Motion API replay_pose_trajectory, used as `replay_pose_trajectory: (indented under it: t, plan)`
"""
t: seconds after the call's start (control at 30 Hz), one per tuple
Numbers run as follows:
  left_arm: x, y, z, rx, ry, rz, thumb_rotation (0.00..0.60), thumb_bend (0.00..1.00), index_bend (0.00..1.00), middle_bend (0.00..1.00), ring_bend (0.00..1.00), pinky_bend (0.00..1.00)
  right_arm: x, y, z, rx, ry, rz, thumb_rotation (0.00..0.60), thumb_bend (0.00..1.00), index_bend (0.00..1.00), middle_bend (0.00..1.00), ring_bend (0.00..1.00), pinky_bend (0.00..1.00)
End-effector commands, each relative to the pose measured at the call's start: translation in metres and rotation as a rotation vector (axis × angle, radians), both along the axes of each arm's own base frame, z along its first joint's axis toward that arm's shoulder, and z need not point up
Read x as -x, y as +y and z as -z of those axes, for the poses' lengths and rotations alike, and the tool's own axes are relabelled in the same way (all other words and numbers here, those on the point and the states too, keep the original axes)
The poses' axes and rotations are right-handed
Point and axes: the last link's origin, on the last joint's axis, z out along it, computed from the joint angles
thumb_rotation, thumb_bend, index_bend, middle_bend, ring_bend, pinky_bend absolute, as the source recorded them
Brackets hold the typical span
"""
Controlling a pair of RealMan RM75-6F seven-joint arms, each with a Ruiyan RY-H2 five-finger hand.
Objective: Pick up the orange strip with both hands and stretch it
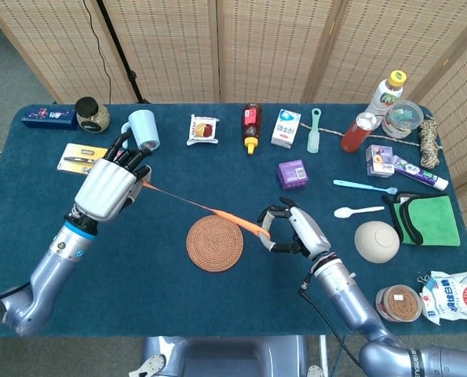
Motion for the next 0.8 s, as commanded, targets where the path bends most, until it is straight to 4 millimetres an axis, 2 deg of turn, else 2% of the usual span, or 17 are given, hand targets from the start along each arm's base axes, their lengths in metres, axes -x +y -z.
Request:
replay_pose_trajectory:
  t: [0.03, 0.37, 0.8]
  plan:
    - [0.002, 0.001, -0.002, -0.005, 0.003, -0.006, 0.600, 0.55, 0.64, 0.29, 0.31, 0.10, 0.002, 0.000, 0.000, 0.001, 0.002, 0.004, 0.600, 0.51, 0.71, 0.41, 0.36, 0.04]
    - [0.007, 0.004, -0.014, -0.032, 0.001, -0.021, 0.600, 0.55, 0.64, 0.29, 0.31, 0.10, 0.009, 0.000, 0.001, -0.007, 0.013, 0.006, 0.600, 0.51, 0.71, 0.41, 0.36, 0.04]
    - [0.001, 0.001, -0.008, -0.021, -0.003, -0.012, 0.600, 0.55, 0.64, 0.29, 0.31, 0.10, 0.012, 0.001, -0.001, -0.007, 0.011, 0.005, 0.600, 0.51, 0.71, 0.41, 0.36, 0.04]
